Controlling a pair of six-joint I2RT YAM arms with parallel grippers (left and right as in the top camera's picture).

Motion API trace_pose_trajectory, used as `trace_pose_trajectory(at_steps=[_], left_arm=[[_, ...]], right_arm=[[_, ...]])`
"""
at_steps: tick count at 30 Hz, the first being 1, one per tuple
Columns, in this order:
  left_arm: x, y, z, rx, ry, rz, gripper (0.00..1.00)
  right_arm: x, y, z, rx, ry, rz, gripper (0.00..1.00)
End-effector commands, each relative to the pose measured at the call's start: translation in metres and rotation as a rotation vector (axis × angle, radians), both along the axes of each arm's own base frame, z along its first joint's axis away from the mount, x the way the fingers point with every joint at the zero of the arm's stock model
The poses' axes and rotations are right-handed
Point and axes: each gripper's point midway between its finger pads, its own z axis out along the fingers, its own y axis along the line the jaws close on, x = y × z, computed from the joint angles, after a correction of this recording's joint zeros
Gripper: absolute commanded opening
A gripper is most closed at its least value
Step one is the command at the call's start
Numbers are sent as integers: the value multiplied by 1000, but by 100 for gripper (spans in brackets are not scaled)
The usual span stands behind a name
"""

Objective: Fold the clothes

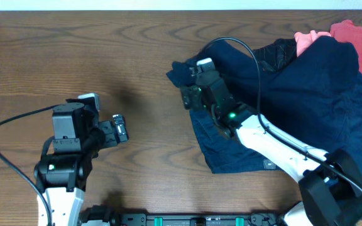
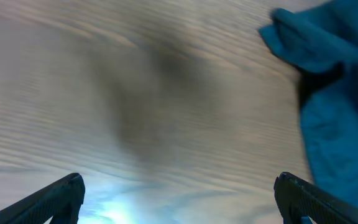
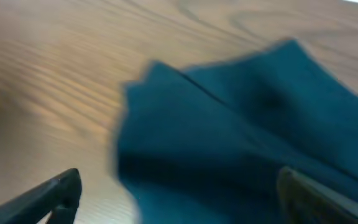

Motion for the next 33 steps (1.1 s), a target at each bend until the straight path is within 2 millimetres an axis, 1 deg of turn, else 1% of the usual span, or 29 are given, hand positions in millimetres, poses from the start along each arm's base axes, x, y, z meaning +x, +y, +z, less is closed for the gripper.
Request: trace_pose_trajectory(at_steps=[1,2,5,8,11,14,17,21,25,31,33], left_arm=[[-2,-25,-8,-175,67,-13,98],[-2,-30,-12,-216,97,-9,98],[-4,-47,-24,-325,183,-27,98],[-6,-63,-35,-376,258,-68,98],[-11,-80,-54,-391,363,-86,98],[-16,-99,-70,-386,439,-125,98],[-20,-122,-85,-386,507,-154,98],[-25,-154,-101,-384,563,-196,98],[-31,-185,-117,-392,609,-213,98],[-43,-229,-137,-402,649,-254,100],[-49,-243,-144,-407,659,-267,96]], right_arm=[[10,-51,38,-107,-89,-135,99],[7,-67,41,-124,-70,-160,99],[-6,-104,43,-164,0,-214,99],[-20,-135,43,-194,64,-261,99],[-33,-167,45,-219,115,-321,99],[-40,-191,45,-226,147,-379,99],[-46,-213,42,-233,185,-438,99],[-55,-233,36,-241,237,-495,99],[-61,-244,32,-247,267,-525,99],[-65,-248,30,-254,284,-533,99],[-65,-248,30,-255,286,-532,99]])
